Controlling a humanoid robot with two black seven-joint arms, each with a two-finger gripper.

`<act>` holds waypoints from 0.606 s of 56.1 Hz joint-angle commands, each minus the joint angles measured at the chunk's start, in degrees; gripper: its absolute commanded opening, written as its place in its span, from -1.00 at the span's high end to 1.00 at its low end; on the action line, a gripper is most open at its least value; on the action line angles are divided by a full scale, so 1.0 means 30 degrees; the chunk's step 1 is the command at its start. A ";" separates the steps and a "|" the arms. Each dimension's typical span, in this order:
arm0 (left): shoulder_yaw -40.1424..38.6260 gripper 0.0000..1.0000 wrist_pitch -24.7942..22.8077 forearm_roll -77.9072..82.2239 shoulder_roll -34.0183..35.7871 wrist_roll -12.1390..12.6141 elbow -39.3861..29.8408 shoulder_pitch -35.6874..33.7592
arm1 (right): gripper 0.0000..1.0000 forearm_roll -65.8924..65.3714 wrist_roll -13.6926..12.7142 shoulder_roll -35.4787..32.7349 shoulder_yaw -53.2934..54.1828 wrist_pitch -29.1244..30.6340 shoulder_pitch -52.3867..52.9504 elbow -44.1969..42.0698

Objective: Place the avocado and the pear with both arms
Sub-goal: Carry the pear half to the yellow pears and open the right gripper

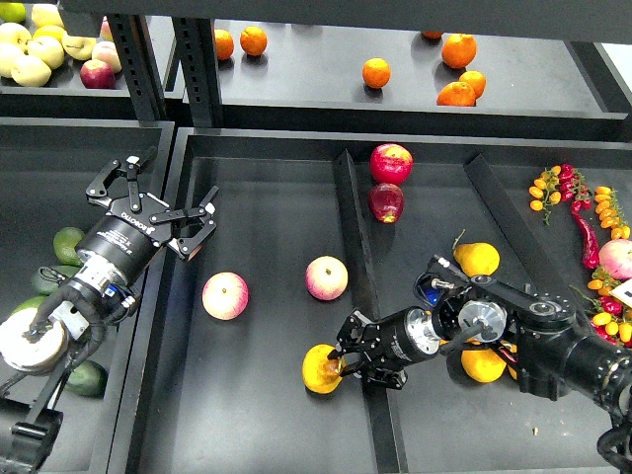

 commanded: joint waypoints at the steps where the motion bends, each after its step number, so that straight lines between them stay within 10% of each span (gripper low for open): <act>1: -0.0003 -1.00 -0.0002 0.0003 0.0000 0.0029 0.0000 0.0035 | 0.96 0.0712 0.0001 -0.0931 -0.0012 0.0002 0.0180 0.0715; 34: -0.0003 -1.00 -0.0002 0.0003 0.0000 0.0058 0.0000 0.0035 | 0.95 0.5985 0.0001 -0.7963 -0.2238 0.0002 0.0621 0.3587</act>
